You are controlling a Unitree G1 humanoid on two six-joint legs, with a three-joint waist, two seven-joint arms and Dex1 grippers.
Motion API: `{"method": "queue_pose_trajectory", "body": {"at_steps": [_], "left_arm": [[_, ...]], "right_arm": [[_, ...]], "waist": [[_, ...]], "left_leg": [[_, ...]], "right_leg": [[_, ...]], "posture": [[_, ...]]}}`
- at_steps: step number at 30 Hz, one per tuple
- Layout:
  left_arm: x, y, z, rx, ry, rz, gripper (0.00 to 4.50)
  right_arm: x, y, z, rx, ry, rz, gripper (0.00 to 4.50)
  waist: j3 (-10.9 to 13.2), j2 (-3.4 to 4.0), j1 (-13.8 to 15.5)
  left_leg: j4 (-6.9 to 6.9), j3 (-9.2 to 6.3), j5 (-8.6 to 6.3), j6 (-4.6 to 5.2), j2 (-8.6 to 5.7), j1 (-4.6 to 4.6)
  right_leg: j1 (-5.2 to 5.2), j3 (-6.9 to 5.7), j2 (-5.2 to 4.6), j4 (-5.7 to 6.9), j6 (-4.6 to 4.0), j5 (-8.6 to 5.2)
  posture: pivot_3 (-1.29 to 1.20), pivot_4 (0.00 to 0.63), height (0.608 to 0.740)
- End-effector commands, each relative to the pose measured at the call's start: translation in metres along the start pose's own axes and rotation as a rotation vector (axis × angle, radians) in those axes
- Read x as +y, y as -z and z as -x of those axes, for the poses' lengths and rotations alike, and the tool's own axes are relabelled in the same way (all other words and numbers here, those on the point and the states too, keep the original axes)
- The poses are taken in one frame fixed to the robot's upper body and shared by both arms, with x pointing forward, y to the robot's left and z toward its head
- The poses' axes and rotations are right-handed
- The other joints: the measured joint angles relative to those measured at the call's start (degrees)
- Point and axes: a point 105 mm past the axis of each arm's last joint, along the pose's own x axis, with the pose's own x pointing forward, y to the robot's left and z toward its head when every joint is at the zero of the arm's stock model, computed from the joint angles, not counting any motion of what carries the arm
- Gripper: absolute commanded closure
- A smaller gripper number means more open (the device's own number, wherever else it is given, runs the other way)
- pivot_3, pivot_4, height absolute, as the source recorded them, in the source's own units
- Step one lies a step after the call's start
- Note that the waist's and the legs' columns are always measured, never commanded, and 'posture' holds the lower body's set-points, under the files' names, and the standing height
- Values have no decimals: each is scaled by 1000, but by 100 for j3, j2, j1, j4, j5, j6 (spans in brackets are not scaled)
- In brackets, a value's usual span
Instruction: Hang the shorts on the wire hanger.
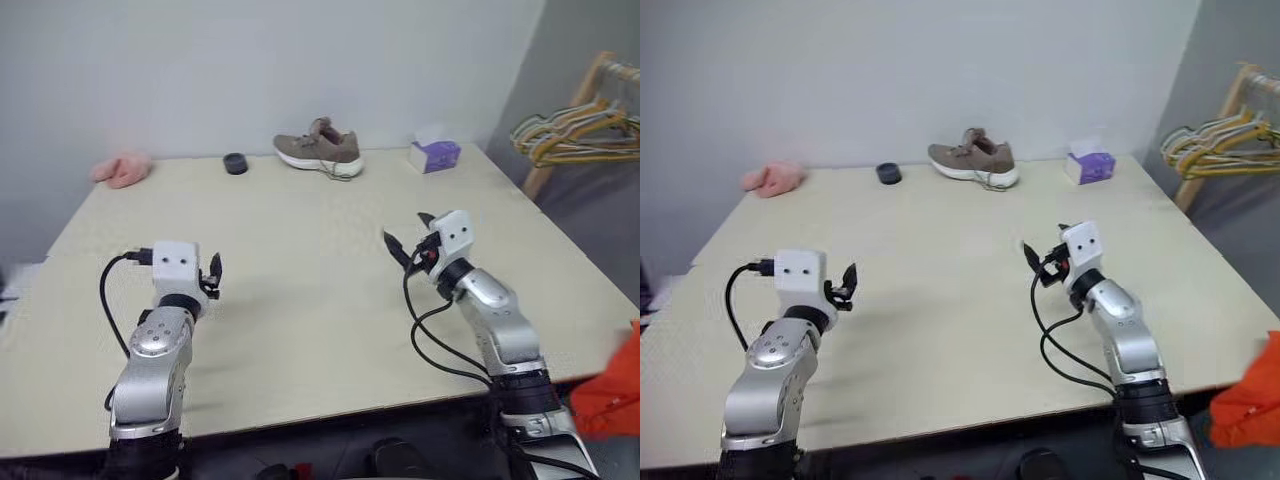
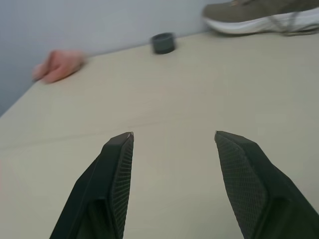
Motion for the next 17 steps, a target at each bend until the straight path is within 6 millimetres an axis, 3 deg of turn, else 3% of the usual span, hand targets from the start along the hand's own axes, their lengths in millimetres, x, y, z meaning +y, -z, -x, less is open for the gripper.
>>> {"method": "queue_pose_trajectory", "body": {"at_steps": [1, 10, 17], "left_arm": [[12, -9, 3, -40, -68, 7, 1766], [15, -15, 2, -64, -41, 52, 1766], [-10, -28, -1, -110, 94, 30, 1766]], "right_arm": [[6, -13, -7, -66, -30, -9, 46], [11, -4, -14, -43, -71, -18, 46], [-1, 1, -7, -33, -35, -14, 46]], "waist": [[0, 0, 173], [-2, -2, 601], [-3, -4, 730]], "left_leg": [[0, 1, 0, 0, 1, 0], [0, 8, 0, -1, -2, 1], [0, 19, 1, -1, -6, 1]], "right_leg": [[-1, 0, 0, 1, -1, 1], [-6, -5, 1, 6, -9, 4], [-10, -11, 4, 5, -14, 7]], "posture": [[-54, 0, 740], [6, 0, 740], [-3, 7, 740]]}}
